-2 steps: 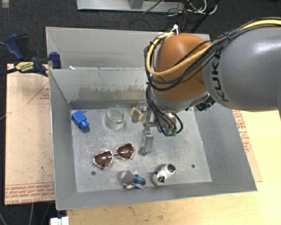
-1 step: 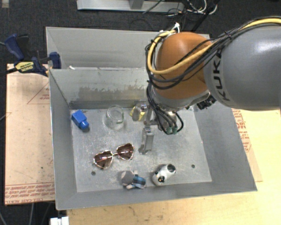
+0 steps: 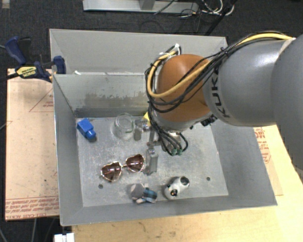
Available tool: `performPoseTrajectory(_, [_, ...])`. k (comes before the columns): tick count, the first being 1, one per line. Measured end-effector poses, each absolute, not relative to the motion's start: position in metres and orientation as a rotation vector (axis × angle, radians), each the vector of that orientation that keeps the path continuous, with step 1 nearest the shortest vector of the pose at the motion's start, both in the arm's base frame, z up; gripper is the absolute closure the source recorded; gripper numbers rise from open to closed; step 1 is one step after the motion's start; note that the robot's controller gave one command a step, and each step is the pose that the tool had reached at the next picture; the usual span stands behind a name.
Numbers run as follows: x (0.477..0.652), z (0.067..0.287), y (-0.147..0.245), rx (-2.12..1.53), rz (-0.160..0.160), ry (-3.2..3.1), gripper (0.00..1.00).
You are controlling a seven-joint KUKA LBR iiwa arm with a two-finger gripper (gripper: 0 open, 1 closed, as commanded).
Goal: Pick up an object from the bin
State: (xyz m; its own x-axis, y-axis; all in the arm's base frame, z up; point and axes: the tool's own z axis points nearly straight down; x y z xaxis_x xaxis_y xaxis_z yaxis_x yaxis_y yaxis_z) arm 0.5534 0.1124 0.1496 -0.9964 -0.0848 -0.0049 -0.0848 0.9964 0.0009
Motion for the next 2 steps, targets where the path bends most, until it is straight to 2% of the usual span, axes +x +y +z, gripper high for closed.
performPoseTrajectory(1, [0.544,0.124,0.121,-0.302,0.0,3.13,0.0])
performPoseTrajectory(2, [0.546,0.11,0.131,-0.234,0.003,3.132,0.0])
